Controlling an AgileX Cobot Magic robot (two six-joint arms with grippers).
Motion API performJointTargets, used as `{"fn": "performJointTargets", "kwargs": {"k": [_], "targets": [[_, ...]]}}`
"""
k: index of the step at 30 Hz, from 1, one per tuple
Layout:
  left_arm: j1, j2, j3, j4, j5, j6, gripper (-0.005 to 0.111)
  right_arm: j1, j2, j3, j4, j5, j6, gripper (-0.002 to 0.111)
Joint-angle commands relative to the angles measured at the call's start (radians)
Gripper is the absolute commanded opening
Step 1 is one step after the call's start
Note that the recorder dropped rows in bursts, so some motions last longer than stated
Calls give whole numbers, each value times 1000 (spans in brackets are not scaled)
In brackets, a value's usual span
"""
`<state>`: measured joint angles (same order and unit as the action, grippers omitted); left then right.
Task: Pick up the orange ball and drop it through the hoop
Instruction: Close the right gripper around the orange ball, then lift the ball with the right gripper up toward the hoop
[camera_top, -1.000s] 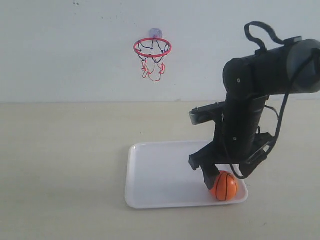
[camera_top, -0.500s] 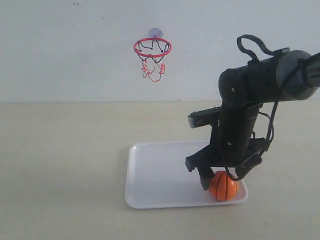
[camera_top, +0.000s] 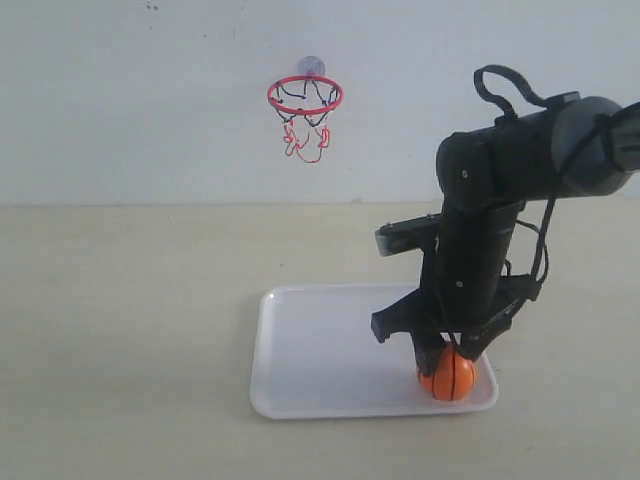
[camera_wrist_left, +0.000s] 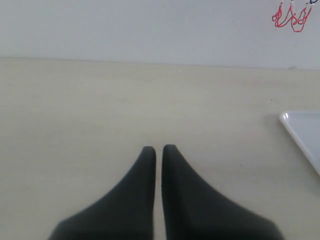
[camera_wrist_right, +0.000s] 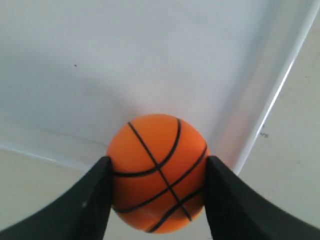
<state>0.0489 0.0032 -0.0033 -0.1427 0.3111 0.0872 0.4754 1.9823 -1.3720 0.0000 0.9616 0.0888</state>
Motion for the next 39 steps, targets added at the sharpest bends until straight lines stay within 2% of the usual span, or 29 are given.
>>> {"fn": "performJointTargets", "kwargs": {"k": [1,6,13,16,19,23,27,31,35,39], "targets": [[1,-3,3,-6,-7,-8,4,-1,-81,-158,-8,88,-39,3],[1,-3,3,-6,-7,-8,4,-1,-164,-347,-8,119,-63,3],[1,-3,3,-6,-7,-8,4,-7,-182,-360,-12,93,-110,3],[1,-3,3,-6,-7,-8,4,-25,-182,-353,0,-51,-106,2],[1,-3,3,-6,-7,-8,4,-53,-177,-302,140,-256,-125,0],[1,-3,3,-6,-7,-8,4,-87,-124,-197,298,-504,-316,0],[1,-3,3,-6,-7,-8,4,-119,-62,-176,417,-637,-494,0],[1,-3,3,-6,-7,-8,4,-145,-4,-176,560,-853,-563,0],[1,-3,3,-6,-7,-8,4,-146,45,-178,572,-981,-563,0],[1,-3,3,-6,-7,-8,4,-146,75,-226,570,-986,-563,0]]}}
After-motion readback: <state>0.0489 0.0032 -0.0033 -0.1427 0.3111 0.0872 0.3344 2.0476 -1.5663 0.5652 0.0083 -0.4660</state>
